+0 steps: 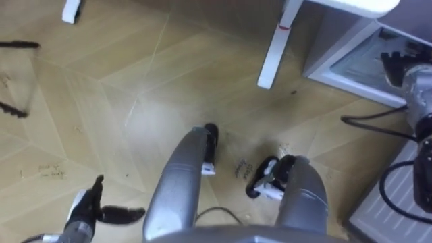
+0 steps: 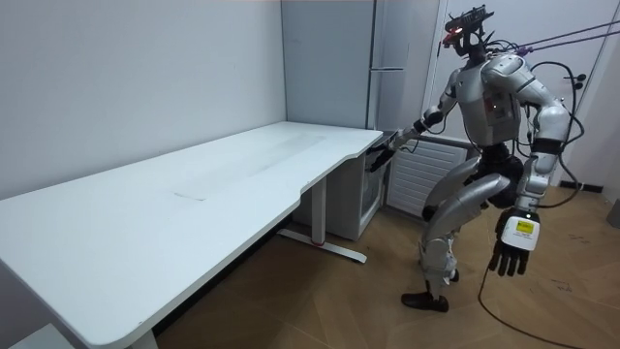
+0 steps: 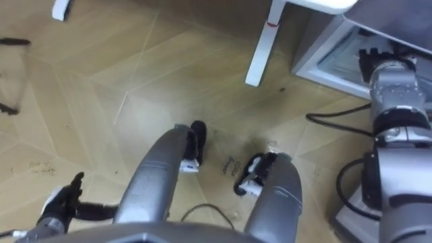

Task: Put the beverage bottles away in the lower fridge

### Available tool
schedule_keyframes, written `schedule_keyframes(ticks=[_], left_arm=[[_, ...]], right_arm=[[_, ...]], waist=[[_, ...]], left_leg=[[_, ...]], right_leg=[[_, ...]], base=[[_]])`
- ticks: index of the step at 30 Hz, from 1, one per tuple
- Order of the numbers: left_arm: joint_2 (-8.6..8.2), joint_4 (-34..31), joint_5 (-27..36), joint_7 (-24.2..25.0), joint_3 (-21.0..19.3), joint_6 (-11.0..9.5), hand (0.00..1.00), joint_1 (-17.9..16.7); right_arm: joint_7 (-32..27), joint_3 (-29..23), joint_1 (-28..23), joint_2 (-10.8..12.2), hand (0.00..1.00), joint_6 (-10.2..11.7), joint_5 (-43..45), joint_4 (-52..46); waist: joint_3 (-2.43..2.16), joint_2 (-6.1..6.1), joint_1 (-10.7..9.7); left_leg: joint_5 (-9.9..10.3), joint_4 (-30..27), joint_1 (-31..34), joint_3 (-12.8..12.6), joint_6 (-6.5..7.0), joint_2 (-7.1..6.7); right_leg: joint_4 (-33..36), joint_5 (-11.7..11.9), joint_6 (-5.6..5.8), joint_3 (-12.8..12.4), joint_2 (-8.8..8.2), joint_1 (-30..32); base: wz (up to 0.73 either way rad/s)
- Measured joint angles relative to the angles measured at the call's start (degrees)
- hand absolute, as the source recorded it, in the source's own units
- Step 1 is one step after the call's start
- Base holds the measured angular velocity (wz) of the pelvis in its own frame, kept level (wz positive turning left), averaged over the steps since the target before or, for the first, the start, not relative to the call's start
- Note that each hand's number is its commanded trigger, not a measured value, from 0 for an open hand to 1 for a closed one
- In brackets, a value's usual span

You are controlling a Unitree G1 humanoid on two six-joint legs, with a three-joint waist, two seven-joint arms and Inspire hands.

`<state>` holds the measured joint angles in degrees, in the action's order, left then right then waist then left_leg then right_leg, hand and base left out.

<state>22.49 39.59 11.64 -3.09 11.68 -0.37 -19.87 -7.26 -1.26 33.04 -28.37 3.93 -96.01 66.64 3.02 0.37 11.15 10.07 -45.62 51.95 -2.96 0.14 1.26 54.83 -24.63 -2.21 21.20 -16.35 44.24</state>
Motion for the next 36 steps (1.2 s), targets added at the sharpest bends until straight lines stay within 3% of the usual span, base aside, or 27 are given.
schedule_keyframes(ticks=[4, 7, 11, 13, 15, 16, 18, 20, 21, 23, 27, 30, 36], left_arm=[[0.37, 1.49, -1.24, 1.63, -0.56, 1.24, 0.0, 0.48], [0.39, 3.49, -1.53, 2.87, -0.91, 1.37, 0.0, 0.87], [0.23, 7.01, -1.57, 2.56, -1.34, 1.29, 0.0, 1.81], [-0.41, 8.95, -2.3, 2.2, -1.61, 1.27, 0.0, 2.91], [-1.84, 10.11, -3.44, 1.88, -2.07, 1.27, 0.0, 4.11], [-2.24, 10.25, -3.44, 1.67, -2.3, 1.26, 0.0, 4.47], [-3.77, 11.06, -3.96, 0.41, -2.62, 0.89, 0.0, 5.29], [-4.75, 11.78, -5.11, -0.05, -2.69, 0.08, 0.0, 4.61], [-5.55, 12.39, -5.03, -0.39, -2.81, -0.15, 0.0, 4.01], [-6.53, 13.53, -5.1, -0.58, -3.14, -0.01, 0.0, 3.62], [-7.79, 14.52, -6.77, -1.13, -5.21, -0.06, 0.0, 2.67], [-8.72, 16.58, -6.85, -1.67, -5.27, -0.01, 0.0, 2.44], [-10.8, 19.82, -7.41, -3.92, -7.5, -0.08, 0.0, 2.49]], right_arm=[[7.35, 0.02, -3.01, -0.07, 0.0, -1.25, 4.63, 5.14], [14.33, 1.65, -9.19, -0.25, 0.0, -2.74, 11.29, 10.25], [17.7, 3.21, -16.77, 0.28, 0.0, -5.12, 16.91, 14.55], [18.85, 3.75, -19.01, 1.6, 0.0, -5.18, 19.2, 15.47], [19.81, 4.42, -22.78, 3.85, 0.0, -5.91, 19.95, 15.94], [19.98, 4.51, -23.59, 4.45, 0.0, -6.12, 20.06, 15.96], [20.25, 4.51, -26.8, 7.49, 0.0, -6.4, 19.96, 16.11], [21.1, 4.34, -29.87, 9.53, 0.0, -6.57, 20.08, 15.49], [21.87, 4.28, -32.1, 10.48, 0.0, -6.53, 20.04, 14.96], [22.52, 4.27, -34.23, 11.87, 0.0, -6.52, 20.08, 14.88], [23.75, 3.82, -38.69, 15.25, 0.0, -6.57, 20.93, 12.69], [23.79, 3.8, -40.13, 16.21, 0.0, -6.53, 21.4, 11.33], [23.58, 2.62, -40.9, 17.34, 0.0, -6.48, 28.73, 9.44]], waist=[[-0.02, 0.09, -0.04], [-0.21, -0.16, -0.42], [-0.82, -1.17, -1.7], [-0.94, -1.23, -2.98], [-1.46, -1.1, -3.23], [-1.51, -1.11, -3.39], [-1.79, -1.32, -3.86], [-2.1, -1.4, -4.61], [-2.55, -1.17, -5.19], [-2.82, -1.47, -6.01], [-2.77, -2.49, -7.11], [-2.5, -2.7, -7.95], [-2.65, -3.17, -9.05]], left_leg=[[-0.1, 2.46, -3.82, 0.56, 0.05, -0.58], [-0.05, 5.21, -8.5, 1.64, -0.02, -1.02], [0.24, 8.59, -14.04, 1.7, 0.04, -1.03], [0.26, 10.36, -16.89, 1.7, 0.0, -0.7], [0.59, 12.49, -20.74, 1.44, -0.32, 0.04], [0.59, 13.17, -21.68, 1.37, -0.33, 0.11], [0.39, 16.52, -26.06, 0.93, -0.52, 0.23], [0.29, 18.92, -29.76, 0.6, -0.59, 0.13], [0.3, 20.17, -31.96, 0.53, -0.6, 0.04], [0.27, 22.38, -34.93, -0.01, -0.67, -0.02], [0.16, 25.1, -40.02, -0.75, -1.18, -0.1], [0.35, 26.66, -43.58, -1.07, -1.48, -0.07], [0.54, 28.24, -46.8, -1.86, -1.74, -0.01]], right_leg=[[-2.79, 0.28, 0.79, 1.23, 0.05, -4.53], [-6.96, 0.73, 1.79, 2.83, 0.76, -10.23], [-12.08, 1.96, 2.43, 3.28, 2.16, -16.44], [-15.1, 2.8, 2.66, 3.62, 3.16, -19.58], [-19.4, 3.97, 3.03, 3.57, 4.79, -23.82], [-20.34, 4.26, 3.14, 3.56, 5.07, -24.81], [-24.58, 5.48, 3.55, 3.44, 6.1, -28.84], [-27.73, 6.21, 3.97, 3.37, 6.65, -32.62], [-29.88, 6.67, 4.31, 3.58, 6.99, -35.02], [-32.53, 7.3, 4.64, 3.41, 7.45, -37.86], [-36.34, 7.81, 4.89, 3.17, 8.11, -42.77], [-39.51, 8.57, 5.09, 2.83, 8.84, -46.62], [-42.21, 8.98, 5.22, 2.29, 9.37, -49.85]], base=[[0.15], [0.16], [-0.04], [-0.1], [-0.15], [-0.12], [-0.11], [-0.08], [0.0], [-0.08], [-0.06], [-0.06], [-0.07]])
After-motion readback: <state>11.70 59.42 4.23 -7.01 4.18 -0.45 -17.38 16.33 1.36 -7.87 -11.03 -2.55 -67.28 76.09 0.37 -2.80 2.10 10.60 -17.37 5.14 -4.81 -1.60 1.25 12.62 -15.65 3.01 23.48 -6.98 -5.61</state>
